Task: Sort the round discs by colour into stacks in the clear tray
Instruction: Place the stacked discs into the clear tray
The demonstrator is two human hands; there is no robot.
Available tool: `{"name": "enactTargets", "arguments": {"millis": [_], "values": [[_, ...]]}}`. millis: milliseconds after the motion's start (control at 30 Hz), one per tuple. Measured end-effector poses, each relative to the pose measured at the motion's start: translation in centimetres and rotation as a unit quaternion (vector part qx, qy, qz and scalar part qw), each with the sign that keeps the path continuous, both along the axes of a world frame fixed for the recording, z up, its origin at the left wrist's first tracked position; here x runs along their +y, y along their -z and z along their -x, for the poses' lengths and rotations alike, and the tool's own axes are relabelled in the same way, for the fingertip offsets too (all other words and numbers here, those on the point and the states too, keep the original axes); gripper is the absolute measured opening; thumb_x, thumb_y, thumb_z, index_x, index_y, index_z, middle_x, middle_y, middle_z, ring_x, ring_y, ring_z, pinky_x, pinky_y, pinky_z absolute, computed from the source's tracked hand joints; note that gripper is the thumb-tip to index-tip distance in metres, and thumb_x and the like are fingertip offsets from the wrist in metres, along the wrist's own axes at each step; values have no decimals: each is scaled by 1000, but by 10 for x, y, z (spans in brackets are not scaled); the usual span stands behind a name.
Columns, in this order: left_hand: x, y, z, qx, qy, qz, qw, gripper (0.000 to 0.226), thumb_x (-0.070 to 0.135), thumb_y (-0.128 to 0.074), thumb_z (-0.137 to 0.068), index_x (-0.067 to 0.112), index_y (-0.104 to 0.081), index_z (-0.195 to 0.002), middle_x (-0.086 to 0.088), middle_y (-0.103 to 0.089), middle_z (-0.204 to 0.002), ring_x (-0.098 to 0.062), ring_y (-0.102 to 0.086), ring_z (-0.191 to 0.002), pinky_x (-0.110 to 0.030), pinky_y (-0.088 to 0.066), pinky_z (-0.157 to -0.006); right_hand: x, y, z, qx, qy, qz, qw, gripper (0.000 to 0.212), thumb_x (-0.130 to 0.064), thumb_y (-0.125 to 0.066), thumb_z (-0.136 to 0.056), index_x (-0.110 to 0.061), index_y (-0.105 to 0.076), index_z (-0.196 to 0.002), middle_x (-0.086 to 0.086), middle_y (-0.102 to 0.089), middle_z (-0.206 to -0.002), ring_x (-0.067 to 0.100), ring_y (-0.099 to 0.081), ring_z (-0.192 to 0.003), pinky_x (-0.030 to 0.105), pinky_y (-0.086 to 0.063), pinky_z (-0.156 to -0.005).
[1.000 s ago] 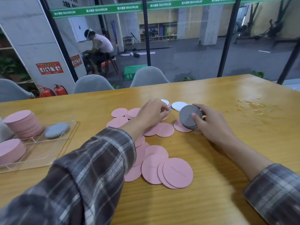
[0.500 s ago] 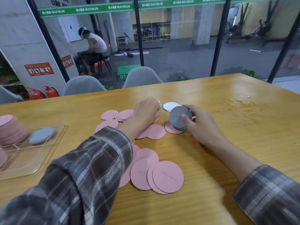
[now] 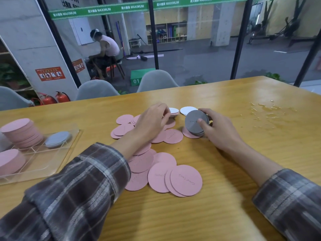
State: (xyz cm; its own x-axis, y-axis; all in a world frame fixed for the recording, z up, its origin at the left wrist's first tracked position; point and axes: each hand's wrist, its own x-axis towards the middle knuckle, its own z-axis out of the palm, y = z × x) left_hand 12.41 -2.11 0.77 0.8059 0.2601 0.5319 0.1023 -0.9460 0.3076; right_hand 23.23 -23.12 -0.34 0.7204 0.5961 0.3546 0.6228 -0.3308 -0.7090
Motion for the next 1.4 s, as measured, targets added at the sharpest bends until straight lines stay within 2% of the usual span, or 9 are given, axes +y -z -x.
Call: {"name": "enactTargets", "arguments": {"millis": [200,333,433,533,667,833,967,1133,1400], "values": [[-10,-2,39,-68,26,115,991,9,14,-60,-103,12,-67,-98,4,-70,-91,-11,-63,-86,-29,-52,-77,2,1,9,-2,-20,13,1000,43,-27,-55,-103,-24,-53,-145,0,-65,-129,16,-49,-93,23,-35,-83],[-16,2,64,-101,4,160,982,9,14,-62,-102,11,-69,-98,6,-72,-89,-9,-65,-85,-29,-54,-77,5,-1,21,-13,-47,14,999,42,-25,-56,-103,-26,-53,-145,-3,-66,-123,7,-53,-76,18,-36,-73],[-17,6,79,-119,-11,191,974,9,12,-64,-101,12,-73,-100,7,-74,-93,-8,-66,-85,-33,-57,-78,7,-4,32,-16,-62,11,998,43,-25,-56,-103,-28,-53,-145,-5,-66,-119,2,-57,-77,14,-38,-67],[-22,7,96,-101,0,195,976,16,8,-65,-99,16,-75,-108,10,-74,-100,-7,-67,-92,-22,-54,-83,11,-3,45,-17,-93,4,996,43,-25,-57,-103,-32,-54,-144,-6,-68,-118,14,-64,-87,22,-44,-71],[-30,8,114,-60,30,204,977,25,5,-65,-96,19,-78,-114,6,-76,-100,-5,-68,-92,-11,-50,-72,15,-3,60,-31,-122,5,992,42,-22,-58,-101,-36,-56,-141,-10,-70,-114,20,-66,-92,32,-53,-85],[-32,7,132,-81,55,239,966,20,2,-71,-89,18,-79,-98,10,-75,-92,-9,-70,-86,-23,-56,-73,15,-3,66,-35,-140,15,989,41,-21,-59,-102,-37,-57,-140,-26,-66,-109,20,-69,-94,35,-53,-91],[-31,10,138,-83,61,251,962,16,7,-76,-89,22,-79,-92,6,-69,-85,-11,-65,-76,-27,-51,-65,15,-3,66,-29,-136,9,990,41,-22,-59,-102,-36,-57,-140,-20,-67,-112,17,-69,-99,31,-52,-91],[-33,13,138,-71,79,271,957,21,5,-73,-89,25,-79,-92,3,-73,-82,-17,-70,-75,-35,-55,-69,17,0,65,-31,-147,16,988,42,-23,-58,-102,-37,-56,-141,-17,-68,-117,17,-68,-102,41,-53,-97],[-32,12,139,-65,79,323,941,18,-2,-66,-93,9,-81,-91,11,-76,-78,-6,-68,-70,-18,-49,-69,16,0,67,-21,-150,9,988,42,-23,-56,-103,-40,-56,-141,-14,-71,-112,21,-69,-95,41,-57,-87]]}}
